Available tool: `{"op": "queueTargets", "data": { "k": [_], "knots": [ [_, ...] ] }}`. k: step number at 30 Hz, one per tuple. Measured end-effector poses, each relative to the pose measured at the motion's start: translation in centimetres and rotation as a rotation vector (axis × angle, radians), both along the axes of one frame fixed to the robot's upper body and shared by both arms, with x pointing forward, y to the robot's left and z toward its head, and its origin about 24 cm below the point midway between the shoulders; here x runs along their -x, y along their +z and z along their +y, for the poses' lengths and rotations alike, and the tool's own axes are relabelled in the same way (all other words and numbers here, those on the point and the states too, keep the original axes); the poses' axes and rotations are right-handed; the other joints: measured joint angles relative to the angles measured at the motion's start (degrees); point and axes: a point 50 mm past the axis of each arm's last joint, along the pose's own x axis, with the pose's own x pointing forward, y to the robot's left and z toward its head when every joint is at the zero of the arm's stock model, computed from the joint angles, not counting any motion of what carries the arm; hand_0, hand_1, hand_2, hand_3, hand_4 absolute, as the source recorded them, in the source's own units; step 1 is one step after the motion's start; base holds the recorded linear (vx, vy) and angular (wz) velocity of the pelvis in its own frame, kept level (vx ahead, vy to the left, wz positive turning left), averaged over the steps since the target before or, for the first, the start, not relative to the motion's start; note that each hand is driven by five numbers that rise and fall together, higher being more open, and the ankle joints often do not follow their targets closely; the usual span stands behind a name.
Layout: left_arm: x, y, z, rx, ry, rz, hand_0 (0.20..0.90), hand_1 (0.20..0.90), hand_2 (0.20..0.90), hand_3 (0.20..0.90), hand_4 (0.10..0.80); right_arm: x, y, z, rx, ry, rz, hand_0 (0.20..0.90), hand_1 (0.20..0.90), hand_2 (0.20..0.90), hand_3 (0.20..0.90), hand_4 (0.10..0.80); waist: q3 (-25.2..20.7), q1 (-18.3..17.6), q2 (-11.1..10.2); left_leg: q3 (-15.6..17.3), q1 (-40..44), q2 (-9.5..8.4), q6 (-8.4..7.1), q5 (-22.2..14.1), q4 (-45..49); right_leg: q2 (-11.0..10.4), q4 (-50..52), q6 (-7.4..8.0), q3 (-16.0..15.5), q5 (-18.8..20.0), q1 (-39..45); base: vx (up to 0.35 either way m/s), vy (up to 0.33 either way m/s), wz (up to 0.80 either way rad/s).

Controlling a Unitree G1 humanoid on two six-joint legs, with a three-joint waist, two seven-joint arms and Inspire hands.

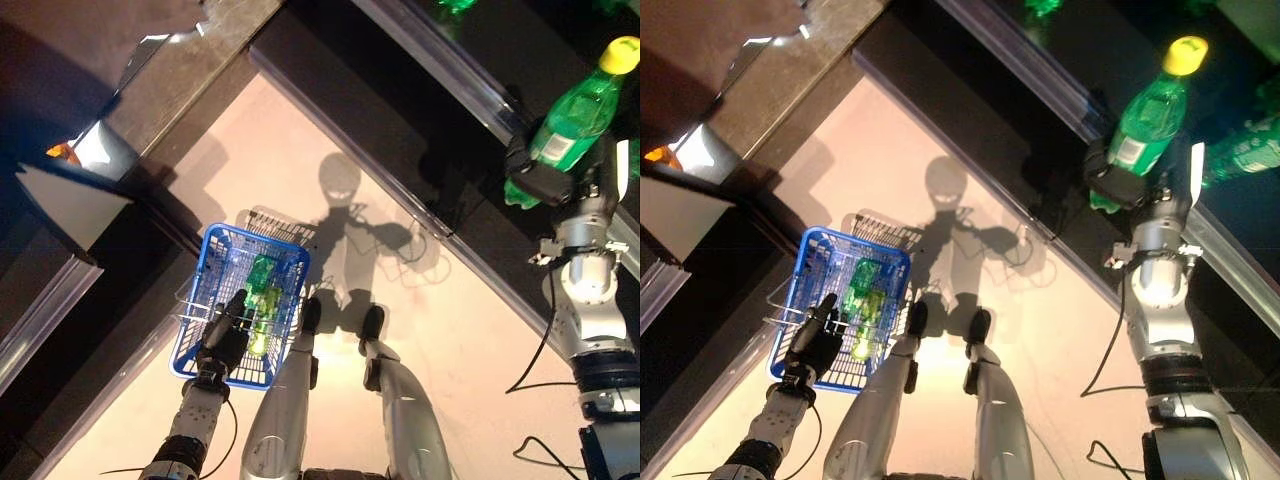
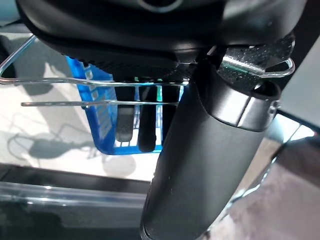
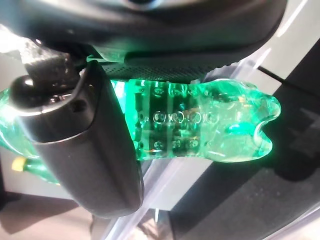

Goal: Pick up the drink and place into the basket.

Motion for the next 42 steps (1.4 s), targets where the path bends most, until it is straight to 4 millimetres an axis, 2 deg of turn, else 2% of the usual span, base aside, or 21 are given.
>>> {"op": "queueTargets", "data": {
  "k": [6, 8, 12, 14, 19, 24, 31, 36, 40, 42],
  "knots": [
    [-0.1, 0.3, -0.7, 0.008, -0.001, -0.031, 0.300, 0.300, 0.300, 0.200, 0.100, 1.2, -0.8, 2.1, 0.026, 0.108, -0.021, 0.300, 0.300, 0.300, 0.200, 0.100, -0.04, -1.15, -0.09, 0.88, 3.09, 0.10, 0.17, 0.40, -2.12, 0.14, -1.33, 0.15, 0.86, 0.49, 2.37, -0.029, 0.024, -0.08],
    [0.2, 0.3, -1.1, -0.013, -0.023, -0.034, 0.300, 0.300, 0.300, 0.200, 0.100, 1.8, -1.6, 2.9, 0.042, 0.174, 0.005, 0.300, 0.300, 0.300, 0.200, 0.100, -0.05, -1.07, -0.11, 1.08, 5.38, 0.12, 0.25, 0.87, -3.99, 0.19, -2.66, 0.31, 1.06, 0.81, 4.34, 0.036, 0.015, -0.05],
    [1.2, 0.6, -1.7, -0.064, -0.070, -0.059, 0.300, 0.300, 0.300, 0.200, 0.100, 3.0, -4.6, 4.7, 0.082, 0.337, 0.126, 0.300, 0.300, 0.300, 0.200, 0.100, -0.19, -1.00, -0.24, 0.95, 12.55, 0.17, 0.40, 2.03, -9.25, 0.12, -7.21, 0.76, 0.80, 1.55, 11.16, 0.064, 0.006, 0.02],
    [1.1, 1.4, -2.0, -0.089, -0.100, -0.094, 0.300, 0.300, 0.300, 0.200, 0.100, 3.2, -5.8, 5.5, 0.101, 0.403, 0.194, 0.300, 0.300, 0.300, 0.200, 0.100, -0.26, -1.02, -0.22, 0.41, 15.66, 0.14, 0.47, 2.31, -11.29, 0.14, -9.89, 0.99, 0.07, 2.01, 14.78, 0.075, -0.004, 0.13],
    [-0.1, 3.5, -3.2, -0.142, -0.195, -0.148, 0.300, 0.300, 0.300, 0.200, 0.100, 3.0, -7.5, 7.7, 0.121, 0.525, 0.304, 0.300, 0.300, 0.300, 0.200, 0.100, -0.85, -0.12, -0.19, -1.82, 18.98, 0.06, 0.38, 2.53, -12.96, 0.25, -13.49, 1.13, -2.31, 2.14, 19.88, 0.048, -0.014, 0.22],
    [-0.9, 5.1, -4.2, -0.191, -0.292, -0.154, 0.300, 0.300, 0.300, 0.200, 0.100, 2.7, -8.7, 10.4, 0.118, 0.635, 0.393, 0.300, 0.300, 0.300, 0.200, 0.100, -1.16, 1.74, -0.06, -2.12, 22.71, 0.10, 0.30, 2.58, -14.77, 0.57, -16.66, 1.20, -3.85, 2.27, 24.95, 0.051, 0.009, 0.22],
    [-1.5, 7.8, -6.8, -0.311, -0.565, -0.217, 0.300, 0.300, 0.300, 0.200, 0.100, 1.9, -9.5, 13.7, 0.148, 0.740, 0.464, 0.300, 0.300, 0.300, 0.200, 0.100, -1.95, 3.93, 1.19, -4.81, 24.70, -0.26, 0.15, 2.69, -14.86, 0.38, -17.23, 1.60, -5.86, 2.02, 28.30, 0.025, 0.023, 0.21],
    [-1.7, 9.0, -8.6, -0.414, -0.784, -0.216, 0.300, 0.300, 0.300, 0.200, 0.100, 0.7, -11.7, 15.1, 0.168, 0.750, 0.607, 0.300, 0.300, 0.300, 0.200, 0.100, -3.00, 5.67, 2.68, -6.63, 25.39, -0.66, -0.17, 2.91, -14.89, 0.11, -17.25, 1.79, -7.80, 1.69, 29.86, 0.021, 0.017, 0.20],
    [-1.8, 9.1, -7.5, -0.492, -0.843, -0.160, 0.300, 0.300, 0.300, 0.200, 0.100, 0.5, -12.7, 16.3, 0.159, 0.749, 0.659, 0.300, 0.300, 0.300, 0.200, 0.100, -3.19, 6.45, 2.93, -8.22, 25.54, -0.80, -0.37, 3.07, -14.74, 0.09, -17.25, 1.75, -9.52, 1.35, 30.67, 0.035, 0.013, 0.20],
    [-1.8, 8.9, -7.8, -0.513, -0.896, -0.128, 0.300, 0.300, 0.300, 0.200, 0.100, 0.2, -13.8, 16.6, 0.165, 0.732, 0.717, 0.300, 0.300, 0.300, 0.200, 0.100, -3.27, 7.32, 3.07, -9.02, 25.67, -0.90, -0.43, 3.19, -14.72, 0.10, -17.25, 1.78, -10.11, 1.16, 31.12, 0.035, 0.003, 0.20]
  ]
}}
